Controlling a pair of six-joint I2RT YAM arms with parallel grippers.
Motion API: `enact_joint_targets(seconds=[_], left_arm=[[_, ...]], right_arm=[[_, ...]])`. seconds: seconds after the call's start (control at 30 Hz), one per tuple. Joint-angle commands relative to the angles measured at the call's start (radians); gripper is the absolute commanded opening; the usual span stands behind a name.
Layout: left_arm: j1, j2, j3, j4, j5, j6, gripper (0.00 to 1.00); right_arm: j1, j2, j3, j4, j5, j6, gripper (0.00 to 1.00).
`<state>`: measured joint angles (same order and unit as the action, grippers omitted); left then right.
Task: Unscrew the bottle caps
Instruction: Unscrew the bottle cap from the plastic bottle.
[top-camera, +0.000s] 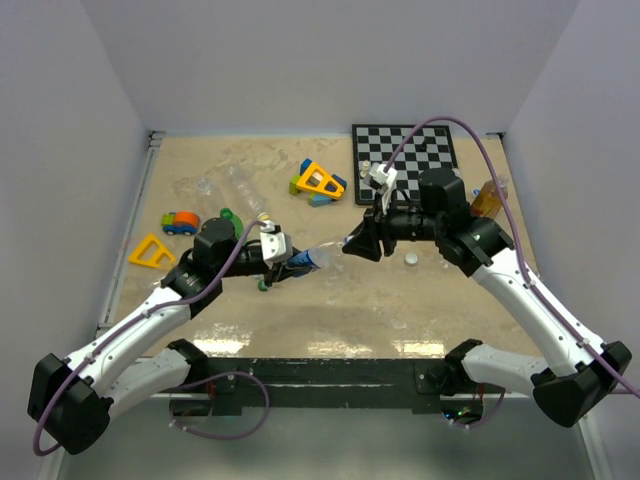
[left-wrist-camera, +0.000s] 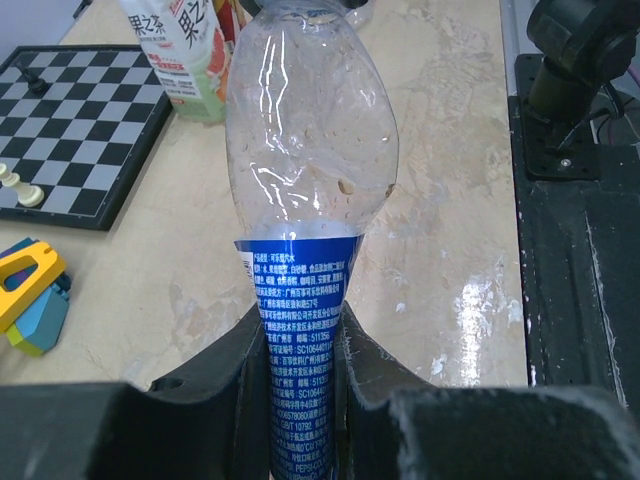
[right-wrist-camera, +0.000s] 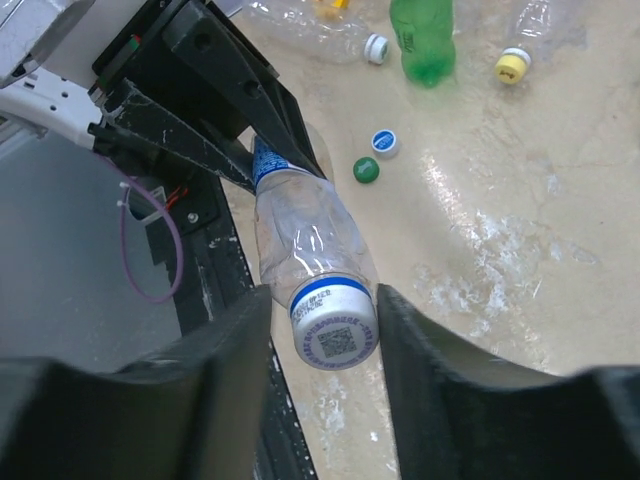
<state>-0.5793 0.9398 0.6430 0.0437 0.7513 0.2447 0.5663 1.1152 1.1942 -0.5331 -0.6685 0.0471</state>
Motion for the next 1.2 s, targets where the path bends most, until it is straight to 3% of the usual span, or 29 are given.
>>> enact_joint_targets(seconds=[0.0,0.13,0.17,0.27,0.37,0.5,0.63,0.73,0.8,0.93,1.03,1.07,1.13,1.17], left_arm=[[-0.004,-0.019,-0.003,0.047,-0.009,-0.004,0.00],[-0.004,-0.021,-0.003,0.042,-0.017,0.004,0.00],[-0.004,-0.021,-0.003,0.041,-0.021,0.005,0.00],[-0.004,-0.025,-0.003,0.039,-0.026,0.007,0.00],[-0.002,-0.027,-0.002,0.039,-0.029,0.008,0.00],[-0.002,-0.033,0.006,0.029,-0.023,0.034,0.00],[-0.002,-0.023,0.026,-0.002,0.019,0.083,0.00],[-0.002,0.007,0.050,-0.037,0.033,0.113,0.00],[-0.004,0.019,0.064,-0.041,0.034,0.122,0.00],[-0.004,0.016,0.058,-0.042,0.023,0.125,0.00],[-0.002,0.010,0.049,-0.042,0.011,0.127,0.00],[-0.004,0.007,0.043,-0.042,0.008,0.125,0.00],[-0.002,0.001,0.035,-0.035,0.006,0.119,0.00],[-0.004,-0.002,0.030,-0.030,0.006,0.116,0.00]], right_arm=[[-0.006,-0.014,0.015,0.038,-0.043,0.028,0.41],[-0.009,-0.018,0.015,0.032,-0.066,0.016,0.39],[-0.011,-0.021,0.016,0.032,-0.074,0.007,0.35],[-0.017,-0.018,0.021,0.018,-0.106,-0.021,0.04],[-0.020,-0.012,0.031,-0.030,-0.172,-0.143,0.00],[-0.019,0.030,0.102,-0.267,-0.305,-0.577,0.00],[0.038,0.129,0.203,-0.689,-0.286,-1.259,0.00],[0.072,0.088,0.170,-0.636,-0.218,-1.469,0.00],[0.124,0.061,0.163,-0.526,-0.149,-1.429,0.00],[0.150,0.098,0.249,-0.556,-0.117,-1.480,0.00],[0.150,0.072,0.240,-0.460,-0.099,-1.323,0.00],[0.150,0.060,0.231,-0.412,-0.098,-1.249,0.13],[0.150,0.040,0.210,-0.409,-0.108,-1.196,0.55],[0.150,0.028,0.197,-0.366,-0.108,-1.100,0.65]])
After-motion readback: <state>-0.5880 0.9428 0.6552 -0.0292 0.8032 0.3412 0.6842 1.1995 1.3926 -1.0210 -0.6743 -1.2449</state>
